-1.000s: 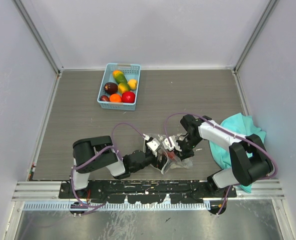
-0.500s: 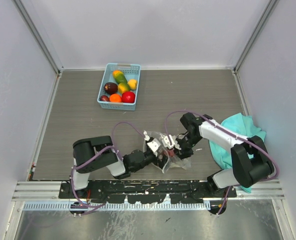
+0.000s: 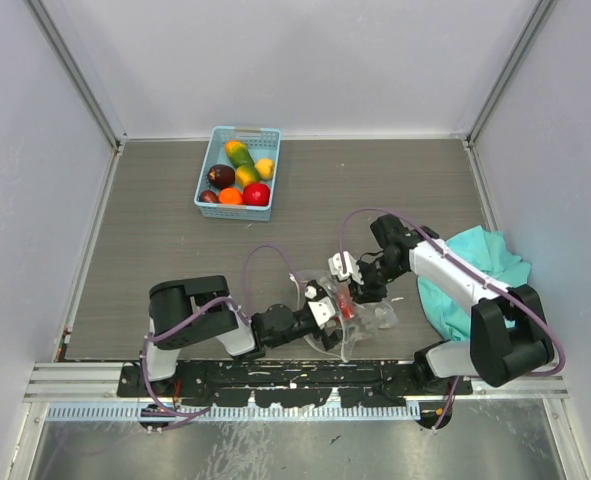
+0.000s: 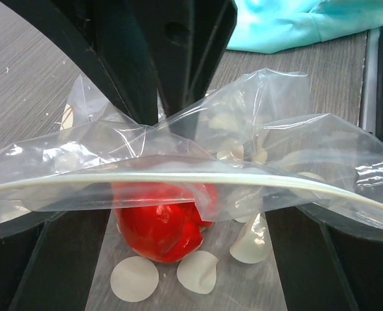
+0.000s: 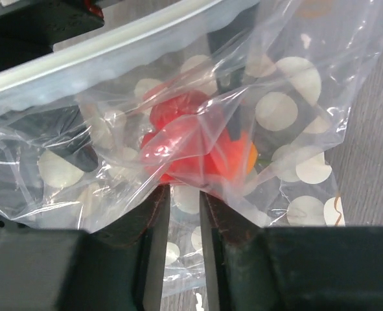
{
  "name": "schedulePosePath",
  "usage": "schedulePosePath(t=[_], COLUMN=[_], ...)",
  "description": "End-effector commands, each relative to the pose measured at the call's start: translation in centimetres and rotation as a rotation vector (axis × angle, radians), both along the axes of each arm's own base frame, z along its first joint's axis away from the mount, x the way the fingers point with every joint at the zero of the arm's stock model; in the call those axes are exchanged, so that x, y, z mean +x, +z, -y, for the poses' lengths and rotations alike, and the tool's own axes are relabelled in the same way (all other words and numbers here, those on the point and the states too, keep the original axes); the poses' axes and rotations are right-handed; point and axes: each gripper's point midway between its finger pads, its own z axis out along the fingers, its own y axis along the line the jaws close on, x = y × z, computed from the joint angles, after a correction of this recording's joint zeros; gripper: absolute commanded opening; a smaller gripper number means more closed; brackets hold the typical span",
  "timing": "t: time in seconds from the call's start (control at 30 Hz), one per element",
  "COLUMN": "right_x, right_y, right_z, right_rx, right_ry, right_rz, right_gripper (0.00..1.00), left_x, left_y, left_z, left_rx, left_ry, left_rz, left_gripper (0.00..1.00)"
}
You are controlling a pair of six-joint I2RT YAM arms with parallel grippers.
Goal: Open the zip-top bag and remove the fake food
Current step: Pick up the fake fruit from the zipper food storage bag.
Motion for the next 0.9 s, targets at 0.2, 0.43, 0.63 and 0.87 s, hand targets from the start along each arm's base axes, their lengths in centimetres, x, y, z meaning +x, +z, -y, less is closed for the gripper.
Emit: schedulePosePath(t=[0.2,0.43,0.63,0.87], right_x=[0.6,0.1,0.1,0.3], right_y=[-1.8,-2.1,-2.2,-2.2], right_z=[-0.6,-0.8,-0.8,-0.7], right_rx=[-0.034,-0.044,-0.045,-0.054], right_ry=[-0.010,0.007,0.007,0.005], right_rz=[-0.037,-0.057,-0.062,-0.054], right_gripper=[0.22,0.19,0.18,0.17], left_x=[1.8,3.4,3.3,3.1], left_y=[-0.4,-0.8,-0.9,-0.9], left_z=[0.3,-0.9,-0.8,-1.4], left_rx=[0.022,0.017,0.004,-0.008], left_ry=[0.090,0.213,0.216,0.227], left_rz=[0.029,-0.006,-0.033,-0.067], left_gripper=[0.98,0.98,0.92,0.60])
